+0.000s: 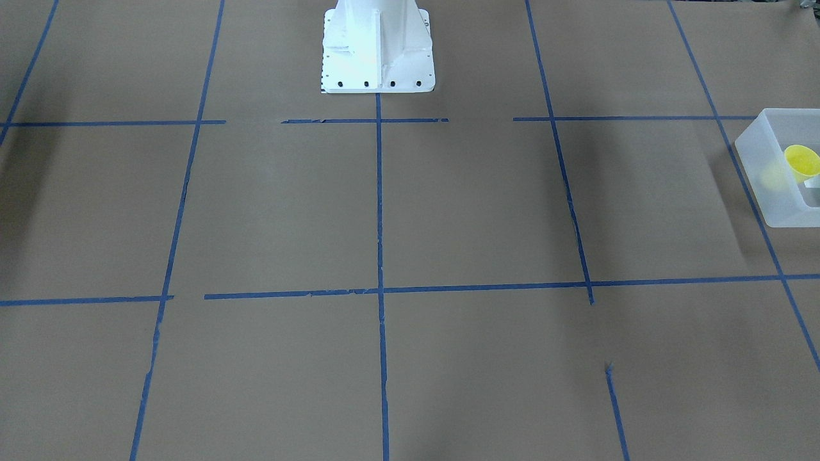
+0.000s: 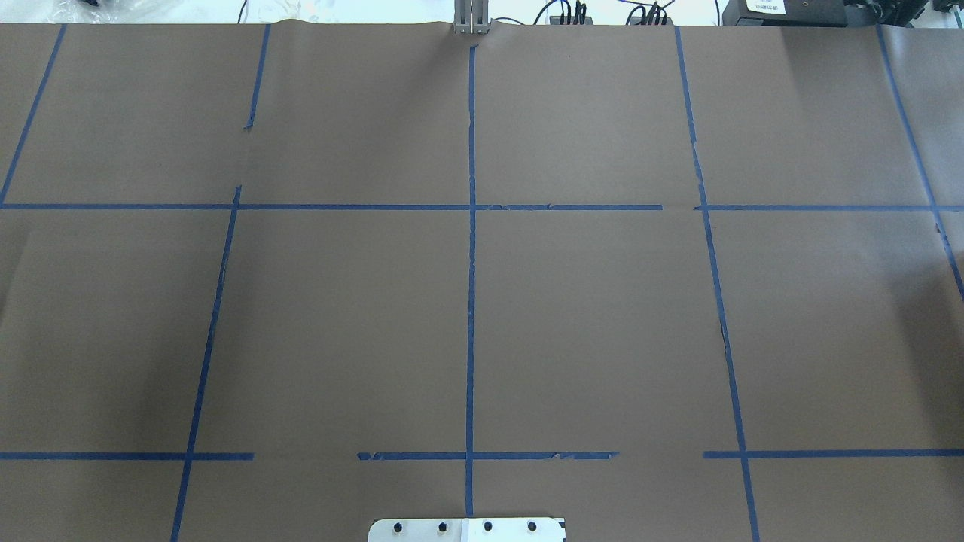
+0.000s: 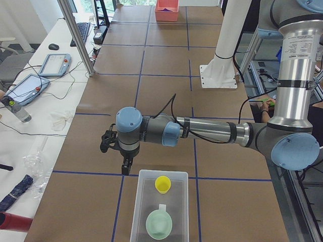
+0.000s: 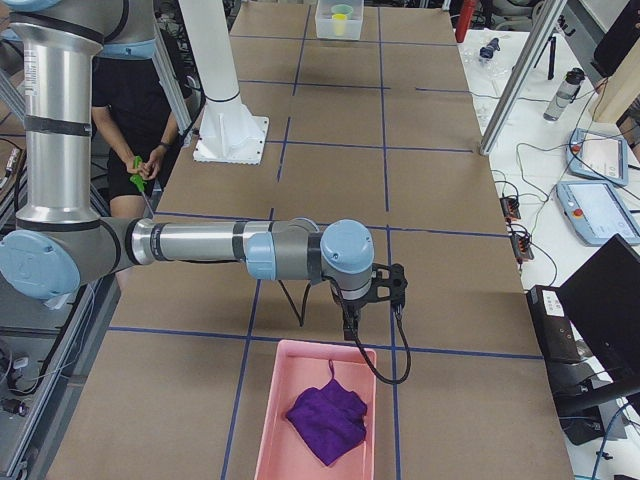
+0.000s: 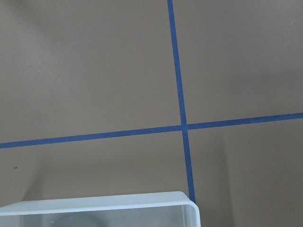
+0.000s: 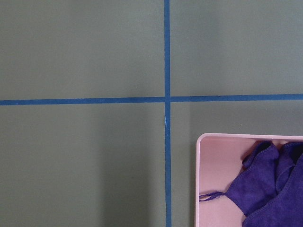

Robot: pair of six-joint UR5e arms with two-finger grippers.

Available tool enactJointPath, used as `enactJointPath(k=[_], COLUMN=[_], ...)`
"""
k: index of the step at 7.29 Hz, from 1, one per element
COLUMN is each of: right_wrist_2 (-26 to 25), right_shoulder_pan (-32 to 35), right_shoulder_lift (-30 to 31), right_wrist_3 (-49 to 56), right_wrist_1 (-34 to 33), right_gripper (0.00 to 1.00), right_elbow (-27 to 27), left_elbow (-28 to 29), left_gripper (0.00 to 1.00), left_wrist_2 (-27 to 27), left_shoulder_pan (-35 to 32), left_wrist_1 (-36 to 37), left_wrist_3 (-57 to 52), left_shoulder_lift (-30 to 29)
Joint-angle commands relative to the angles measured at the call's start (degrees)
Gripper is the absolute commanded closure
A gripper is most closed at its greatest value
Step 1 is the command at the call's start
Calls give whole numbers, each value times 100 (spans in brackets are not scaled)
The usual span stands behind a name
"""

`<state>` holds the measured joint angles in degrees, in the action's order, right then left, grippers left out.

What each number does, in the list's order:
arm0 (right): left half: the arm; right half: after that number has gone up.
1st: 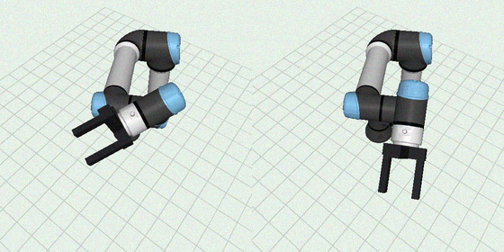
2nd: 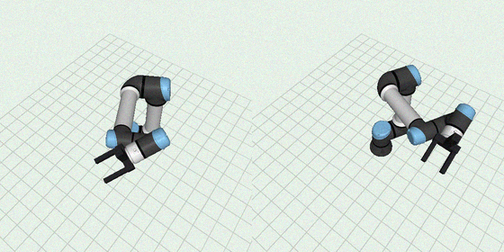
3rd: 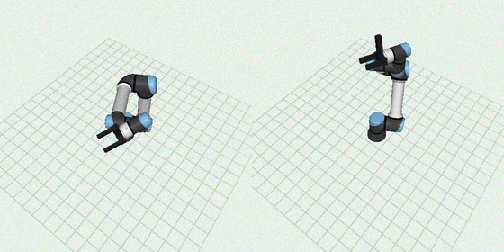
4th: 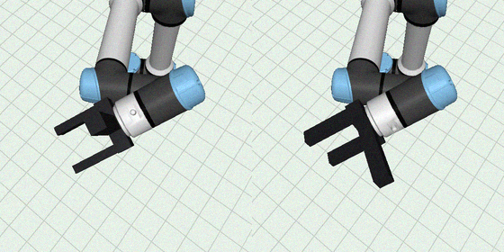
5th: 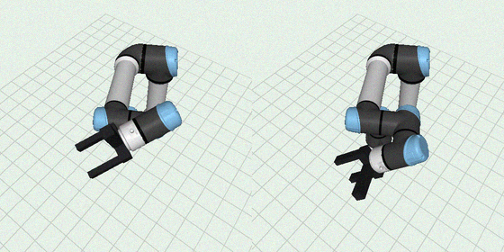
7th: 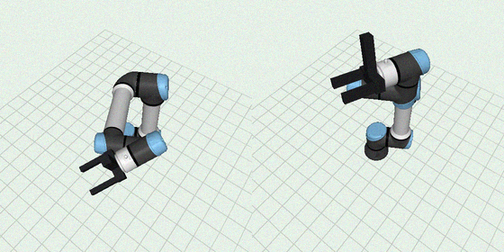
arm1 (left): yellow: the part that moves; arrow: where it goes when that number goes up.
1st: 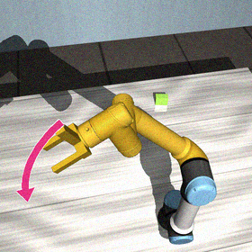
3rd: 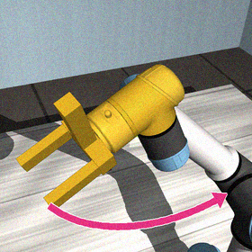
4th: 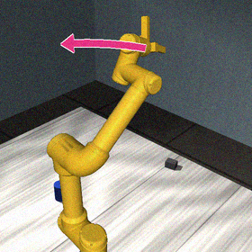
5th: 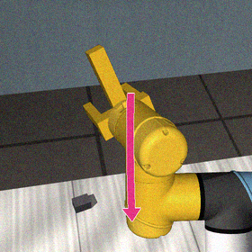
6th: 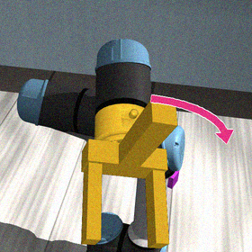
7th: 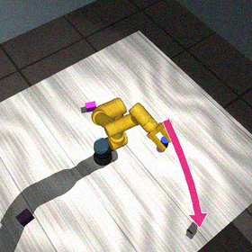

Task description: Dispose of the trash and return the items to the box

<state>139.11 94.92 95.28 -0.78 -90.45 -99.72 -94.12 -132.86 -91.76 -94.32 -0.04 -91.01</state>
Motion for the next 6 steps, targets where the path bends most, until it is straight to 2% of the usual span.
enactJointPath(k=[1,6], right_wrist_2=[-7,2], right_shoulder_pan=[0,0], right_shoulder_lift=[0,9], right_wrist_3=[7,7], right_wrist_1=[1,1], right_gripper=[0,0], right_elbow=[-3,23], left_elbow=[131,192], left_gripper=[0,0], left_wrist_2=[6,41], left_shoulder_pan=[9,9], left_wrist_1=[-25,53], left_wrist_3=[30,65], left_shoulder_lift=[4,22])
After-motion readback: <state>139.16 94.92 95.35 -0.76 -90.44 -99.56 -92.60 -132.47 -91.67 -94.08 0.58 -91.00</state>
